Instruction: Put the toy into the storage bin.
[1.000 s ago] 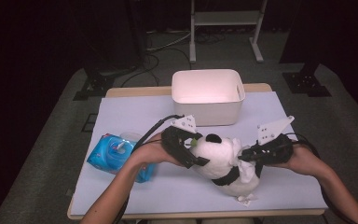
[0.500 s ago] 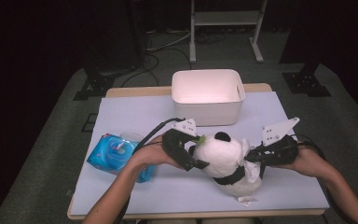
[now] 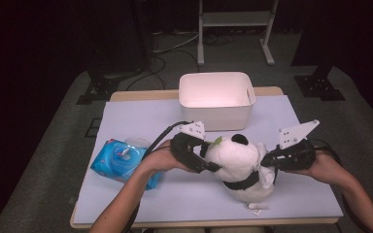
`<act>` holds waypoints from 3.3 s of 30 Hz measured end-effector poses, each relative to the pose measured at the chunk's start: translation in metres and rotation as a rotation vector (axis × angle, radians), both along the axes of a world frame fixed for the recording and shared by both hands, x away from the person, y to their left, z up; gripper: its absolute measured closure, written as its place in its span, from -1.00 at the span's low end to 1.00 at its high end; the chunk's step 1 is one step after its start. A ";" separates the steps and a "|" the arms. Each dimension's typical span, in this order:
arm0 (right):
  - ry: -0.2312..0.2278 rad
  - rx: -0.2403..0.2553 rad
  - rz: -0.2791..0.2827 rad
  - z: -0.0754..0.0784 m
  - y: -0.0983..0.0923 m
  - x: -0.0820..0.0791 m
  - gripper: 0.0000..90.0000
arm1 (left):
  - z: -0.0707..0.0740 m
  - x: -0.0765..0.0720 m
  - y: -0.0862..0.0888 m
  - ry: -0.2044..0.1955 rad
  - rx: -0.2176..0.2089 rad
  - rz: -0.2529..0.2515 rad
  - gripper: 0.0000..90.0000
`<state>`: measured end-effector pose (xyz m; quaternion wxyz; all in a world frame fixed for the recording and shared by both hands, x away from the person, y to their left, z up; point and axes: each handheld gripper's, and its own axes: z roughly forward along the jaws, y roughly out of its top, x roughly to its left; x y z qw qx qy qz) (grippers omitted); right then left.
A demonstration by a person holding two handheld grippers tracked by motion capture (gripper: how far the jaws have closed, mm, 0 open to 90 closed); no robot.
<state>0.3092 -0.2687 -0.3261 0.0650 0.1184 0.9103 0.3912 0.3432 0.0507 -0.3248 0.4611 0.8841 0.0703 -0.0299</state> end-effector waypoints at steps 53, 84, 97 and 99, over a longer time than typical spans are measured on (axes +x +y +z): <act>0.034 0.072 -0.005 0.001 0.008 0.013 0.83 | 0.005 -0.001 0.012 0.012 -0.031 0.031 -0.58; -0.038 0.027 0.030 0.058 0.021 0.015 0.83 | 0.011 -0.004 -0.021 -0.043 -0.004 -0.012 -0.65; -0.031 0.064 0.019 0.050 0.016 0.014 0.83 | -0.003 0.001 -0.017 -0.007 -0.060 -0.009 -0.32; -0.045 0.077 0.021 0.055 0.018 0.014 0.83 | 0.003 0.000 -0.017 -0.036 -0.057 0.005 -0.28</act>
